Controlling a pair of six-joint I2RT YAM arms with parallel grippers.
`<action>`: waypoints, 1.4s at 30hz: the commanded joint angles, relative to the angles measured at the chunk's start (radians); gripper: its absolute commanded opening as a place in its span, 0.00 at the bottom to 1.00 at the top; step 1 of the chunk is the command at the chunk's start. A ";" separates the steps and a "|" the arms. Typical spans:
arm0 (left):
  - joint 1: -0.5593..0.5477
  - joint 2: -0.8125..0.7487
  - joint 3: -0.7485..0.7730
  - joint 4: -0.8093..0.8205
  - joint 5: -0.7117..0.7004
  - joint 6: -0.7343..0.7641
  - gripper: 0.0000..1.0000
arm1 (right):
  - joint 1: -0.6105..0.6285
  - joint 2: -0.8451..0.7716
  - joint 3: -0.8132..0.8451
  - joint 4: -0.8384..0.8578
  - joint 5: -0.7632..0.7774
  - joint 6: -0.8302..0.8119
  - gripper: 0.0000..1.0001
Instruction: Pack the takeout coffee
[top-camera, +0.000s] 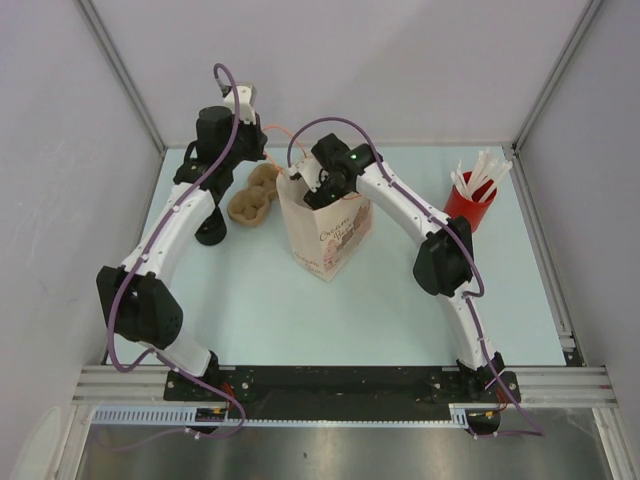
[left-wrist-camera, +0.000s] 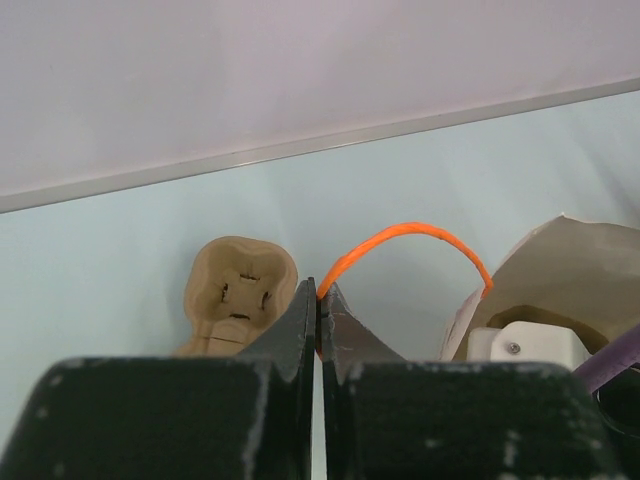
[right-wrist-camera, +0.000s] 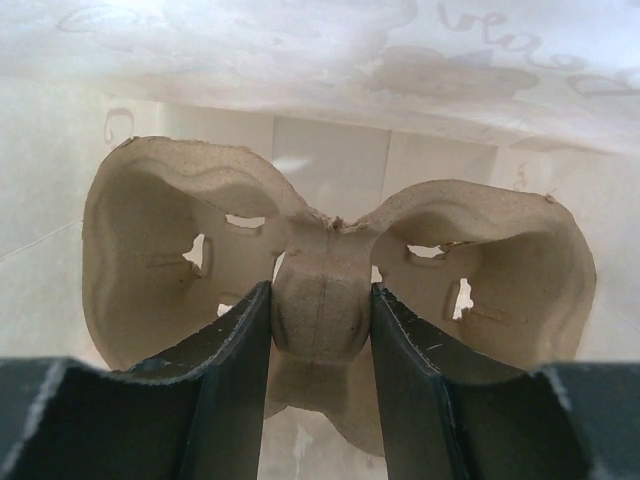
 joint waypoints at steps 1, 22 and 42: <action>-0.002 -0.012 0.045 0.035 -0.027 -0.014 0.00 | 0.004 0.000 0.002 -0.039 -0.003 0.009 0.44; -0.002 -0.014 0.030 0.038 0.031 -0.010 0.00 | 0.013 -0.033 0.066 -0.024 -0.027 -0.017 0.88; -0.008 -0.009 0.033 0.008 0.129 0.024 0.01 | -0.017 -0.381 0.017 0.184 -0.147 -0.077 1.00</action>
